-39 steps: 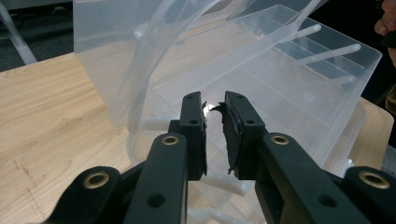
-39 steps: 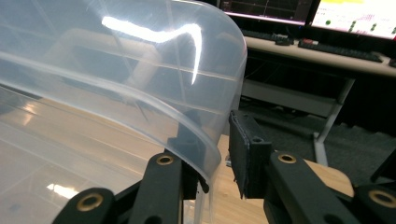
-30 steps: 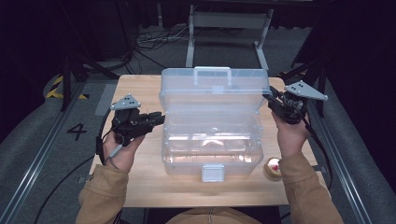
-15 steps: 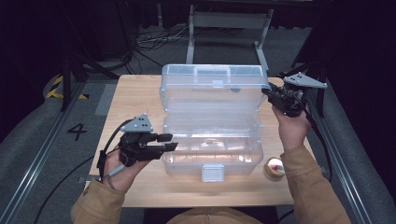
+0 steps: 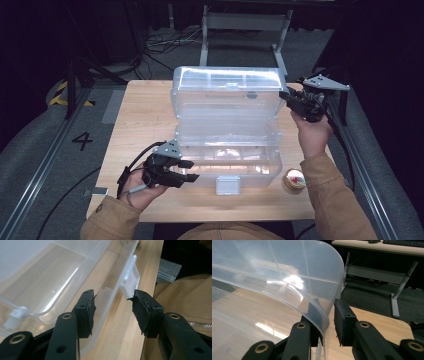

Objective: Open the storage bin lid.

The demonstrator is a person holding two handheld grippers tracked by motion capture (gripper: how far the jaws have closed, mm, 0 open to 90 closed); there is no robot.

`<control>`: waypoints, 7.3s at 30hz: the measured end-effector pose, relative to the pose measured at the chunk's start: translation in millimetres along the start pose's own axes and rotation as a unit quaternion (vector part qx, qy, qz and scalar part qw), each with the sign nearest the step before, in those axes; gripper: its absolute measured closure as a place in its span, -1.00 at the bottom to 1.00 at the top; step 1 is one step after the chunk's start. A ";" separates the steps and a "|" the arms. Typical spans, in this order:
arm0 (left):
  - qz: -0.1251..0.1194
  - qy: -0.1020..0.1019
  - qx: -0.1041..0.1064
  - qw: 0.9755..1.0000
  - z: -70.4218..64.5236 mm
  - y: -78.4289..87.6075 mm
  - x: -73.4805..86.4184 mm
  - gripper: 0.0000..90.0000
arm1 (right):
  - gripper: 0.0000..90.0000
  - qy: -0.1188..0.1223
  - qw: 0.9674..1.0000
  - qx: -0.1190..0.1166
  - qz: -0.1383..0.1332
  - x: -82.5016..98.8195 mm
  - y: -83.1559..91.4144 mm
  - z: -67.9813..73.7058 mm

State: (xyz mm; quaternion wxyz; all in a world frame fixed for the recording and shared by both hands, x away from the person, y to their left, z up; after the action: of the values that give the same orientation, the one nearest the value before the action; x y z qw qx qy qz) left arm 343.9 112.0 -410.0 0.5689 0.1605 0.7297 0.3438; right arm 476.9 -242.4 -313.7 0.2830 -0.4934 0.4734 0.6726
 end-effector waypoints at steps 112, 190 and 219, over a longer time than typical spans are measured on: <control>0.009 0.027 -0.021 0.999 6.1 -36.9 23.5 0.47 | 0.87 -0.048 0.996 0.041 0.060 -26.7 -105.2 -38.9; 0.008 0.019 -0.017 1.000 6.7 -37.0 23.0 0.48 | 0.87 -0.109 0.976 0.010 0.190 6.5 -184.6 -73.4; 0.008 0.018 -0.018 1.000 6.8 -37.0 22.9 0.48 | 0.47 -0.131 0.976 -0.020 0.172 10.9 -183.9 -79.3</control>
State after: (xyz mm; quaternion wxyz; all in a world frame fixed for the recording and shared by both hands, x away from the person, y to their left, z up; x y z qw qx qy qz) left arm 349.2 102.2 -452.6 0.5557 0.1501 0.7321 0.3643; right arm 660.4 -244.0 -394.7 0.2130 -0.3181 0.4968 0.7789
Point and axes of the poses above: each handheld gripper's, and its own axes: y roughly backward along the jaws, x roughly out of its underside, z roughly to its left, the point moved 4 cm from there along -y, roughly forward along the jaws, and after that the axes turned 5 degrees about -y, right-handed, at the moved point
